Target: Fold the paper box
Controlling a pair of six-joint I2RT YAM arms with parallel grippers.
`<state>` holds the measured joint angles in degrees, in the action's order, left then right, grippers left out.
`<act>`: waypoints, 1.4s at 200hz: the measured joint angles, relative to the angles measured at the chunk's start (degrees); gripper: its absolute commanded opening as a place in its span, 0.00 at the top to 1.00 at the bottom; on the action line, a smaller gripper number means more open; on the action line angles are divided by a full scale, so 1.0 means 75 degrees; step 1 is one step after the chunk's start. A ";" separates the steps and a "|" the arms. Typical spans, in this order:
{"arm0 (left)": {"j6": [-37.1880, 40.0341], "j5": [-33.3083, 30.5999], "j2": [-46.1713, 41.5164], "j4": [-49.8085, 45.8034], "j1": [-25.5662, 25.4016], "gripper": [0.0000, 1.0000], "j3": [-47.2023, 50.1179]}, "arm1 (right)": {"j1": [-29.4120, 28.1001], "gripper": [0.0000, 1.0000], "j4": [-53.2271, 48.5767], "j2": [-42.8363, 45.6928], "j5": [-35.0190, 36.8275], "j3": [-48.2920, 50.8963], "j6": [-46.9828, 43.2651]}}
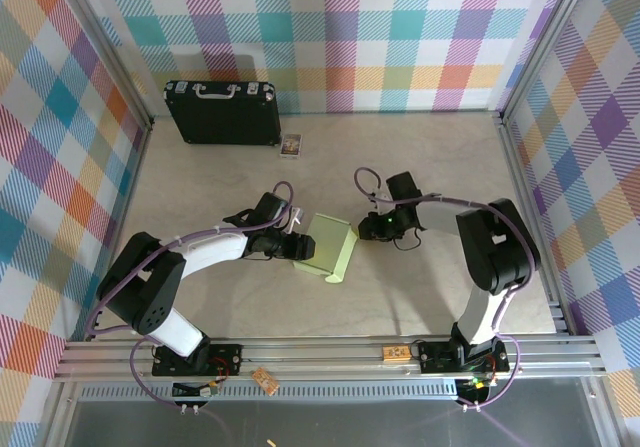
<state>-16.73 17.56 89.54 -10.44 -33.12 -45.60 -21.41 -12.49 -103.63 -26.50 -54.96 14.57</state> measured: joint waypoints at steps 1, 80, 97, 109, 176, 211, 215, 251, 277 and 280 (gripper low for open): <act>0.0003 0.0003 0.0000 0.0000 0.0000 0.42 0.0000 | 0.0000 0.80 0.0000 -0.0012 -0.0003 -0.0015 0.0000; 0.0047 0.0073 0.0041 0.0105 0.0000 0.43 0.0015 | 0.0012 0.77 0.0455 -0.0484 -0.0799 -0.0428 0.0309; 0.0050 0.0082 0.0041 0.0134 0.0000 0.43 0.0017 | 0.0012 0.77 0.0562 -0.0495 -0.0836 -0.0428 0.0402; 0.0070 0.0082 0.0041 0.0149 0.0000 0.43 0.0026 | 0.0012 0.74 0.0606 -0.0495 -0.0822 -0.0428 0.0434; 0.0157 0.0038 0.0041 0.0187 0.0000 0.43 0.0032 | 0.0219 0.68 0.0609 -0.0262 -0.0323 -0.0466 0.0542; 0.0189 -0.0073 0.0041 0.0085 0.0000 0.43 -0.0026 | 0.0315 0.72 0.0458 -0.0271 -0.0160 -0.0877 0.0536; 0.0189 -0.0085 0.0041 0.0070 0.0000 0.43 -0.0035 | 0.0321 0.73 0.0455 -0.0277 -0.0163 -0.0935 0.0539; 0.0195 -0.0152 0.0079 0.0009 0.0000 0.43 -0.0108 | 0.0303 0.76 0.0580 -0.0460 -0.0396 -0.1058 0.0542; 0.0248 -0.0184 0.0242 0.0006 0.0000 0.43 -0.0280 | 0.0227 0.76 0.0562 -0.0903 -0.0504 -0.1067 0.0533; 0.0256 -0.0184 0.0251 0.0003 0.0000 0.43 -0.0289 | 0.0213 0.76 0.0562 -0.0965 -0.0507 -0.1075 0.0530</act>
<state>-14.81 16.19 91.42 -10.41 -33.12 -47.77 -19.81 -8.27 -110.87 -30.30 -63.02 18.55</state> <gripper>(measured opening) 0.570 0.243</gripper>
